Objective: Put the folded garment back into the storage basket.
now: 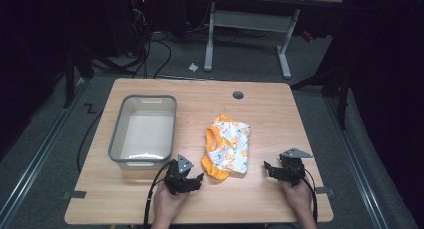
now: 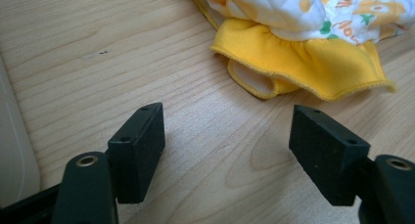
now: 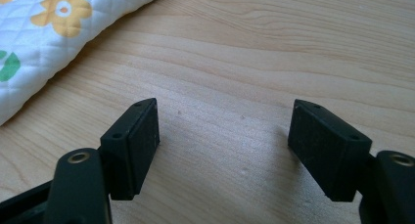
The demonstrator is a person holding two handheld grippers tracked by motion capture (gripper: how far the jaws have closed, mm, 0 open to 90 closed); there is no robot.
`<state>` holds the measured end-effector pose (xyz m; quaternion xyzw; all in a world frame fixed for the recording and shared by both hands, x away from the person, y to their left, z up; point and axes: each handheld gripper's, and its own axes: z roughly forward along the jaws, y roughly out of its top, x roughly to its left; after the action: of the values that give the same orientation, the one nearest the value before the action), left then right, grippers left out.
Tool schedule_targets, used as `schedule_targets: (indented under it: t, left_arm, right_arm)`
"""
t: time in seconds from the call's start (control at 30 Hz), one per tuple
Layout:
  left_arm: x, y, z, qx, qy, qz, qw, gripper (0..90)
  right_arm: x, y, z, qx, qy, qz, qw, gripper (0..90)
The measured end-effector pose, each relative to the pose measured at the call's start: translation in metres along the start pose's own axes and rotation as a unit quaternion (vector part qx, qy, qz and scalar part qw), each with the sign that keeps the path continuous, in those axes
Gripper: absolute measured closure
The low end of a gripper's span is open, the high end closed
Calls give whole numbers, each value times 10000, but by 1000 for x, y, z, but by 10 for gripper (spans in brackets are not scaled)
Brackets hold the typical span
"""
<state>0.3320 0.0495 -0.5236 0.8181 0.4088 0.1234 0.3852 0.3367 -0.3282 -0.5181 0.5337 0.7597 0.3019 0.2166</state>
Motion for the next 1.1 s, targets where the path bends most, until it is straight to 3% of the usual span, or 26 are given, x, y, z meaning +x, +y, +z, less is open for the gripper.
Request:
schedule_targets:
  t: [0.83,0.97,1.1]
  left_arm:
    - [-2,0,1,7,67,42,10000,295]
    - [-7,1,2,88,234,236,9994,292]
    - [-8,1,2,92,227,223,9994,276]
  right_arm:
    - [0,0,0,3,-28,23,10000,277]
    - [0,0,0,2,2,4,10000,277]
    - [0,0,0,1,1,0,10000,277]
